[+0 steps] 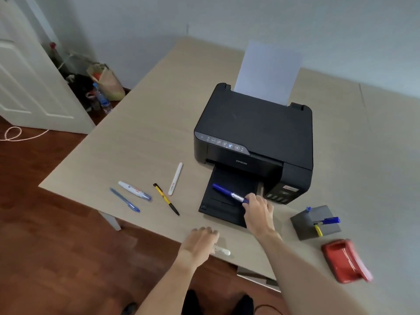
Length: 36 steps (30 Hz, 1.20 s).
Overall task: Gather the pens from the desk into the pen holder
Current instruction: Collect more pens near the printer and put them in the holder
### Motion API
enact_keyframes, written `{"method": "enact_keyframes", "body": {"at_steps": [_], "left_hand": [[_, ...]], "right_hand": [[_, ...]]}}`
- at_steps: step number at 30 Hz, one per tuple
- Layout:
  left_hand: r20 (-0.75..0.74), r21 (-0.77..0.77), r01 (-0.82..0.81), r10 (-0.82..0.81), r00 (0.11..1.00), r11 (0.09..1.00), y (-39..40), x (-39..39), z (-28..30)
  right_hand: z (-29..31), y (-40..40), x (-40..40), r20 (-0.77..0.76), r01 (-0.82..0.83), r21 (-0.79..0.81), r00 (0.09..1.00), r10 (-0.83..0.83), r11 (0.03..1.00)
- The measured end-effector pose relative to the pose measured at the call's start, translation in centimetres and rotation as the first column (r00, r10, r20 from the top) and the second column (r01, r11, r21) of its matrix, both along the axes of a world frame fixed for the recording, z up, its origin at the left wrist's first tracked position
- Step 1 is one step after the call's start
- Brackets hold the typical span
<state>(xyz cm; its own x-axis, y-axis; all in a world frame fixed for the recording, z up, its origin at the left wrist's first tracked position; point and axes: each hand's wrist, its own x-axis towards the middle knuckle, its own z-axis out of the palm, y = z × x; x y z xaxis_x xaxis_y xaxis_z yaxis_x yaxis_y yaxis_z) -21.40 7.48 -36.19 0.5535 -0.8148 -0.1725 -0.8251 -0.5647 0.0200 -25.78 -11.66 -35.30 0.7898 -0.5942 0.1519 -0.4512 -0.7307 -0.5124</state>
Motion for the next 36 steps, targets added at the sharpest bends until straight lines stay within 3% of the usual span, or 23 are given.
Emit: {"method": "enact_keyframes", "body": {"at_steps": [6,13,18,22,26,29,36], "left_hand": [[-0.062,-0.146,-0.149,0.141,0.988,0.978,6.4,2.3,0.9],[-0.274,-0.315,-0.373,0.293,0.916,0.873,12.3,2.3,0.6],[-0.419,-0.484,-0.540,0.359,0.834,0.689,16.4,2.5,0.2],[-0.477,-0.628,-0.642,0.434,0.764,0.440,18.8,2.1,-0.5],[-0.506,-0.664,-0.672,0.465,0.726,0.328,20.7,1.6,-1.9],[-0.524,-0.619,-0.705,0.487,0.699,0.347,22.5,0.6,-4.1],[-0.509,-0.382,-0.718,0.516,0.689,0.582,25.2,-1.8,-8.4]], "right_hand": [[-0.3,5.9,1.0,0.305,-0.255,0.146,0.931,0.201,0.956],[-0.1,10.4,2.8,0.398,-0.374,0.129,0.868,0.297,0.918],[-0.9,14.1,3.6,0.381,-0.397,0.184,0.872,0.307,0.899],[-2.8,17.0,2.8,0.305,-0.443,0.211,0.877,0.372,0.871],[-4.5,20.1,2.5,0.165,-0.526,0.186,0.849,0.502,0.830],[-6.5,22.6,1.8,0.056,-0.600,0.157,0.798,0.600,0.784],[-8.6,25.1,-0.1,-0.169,-0.739,0.120,0.643,0.747,0.663]]}}
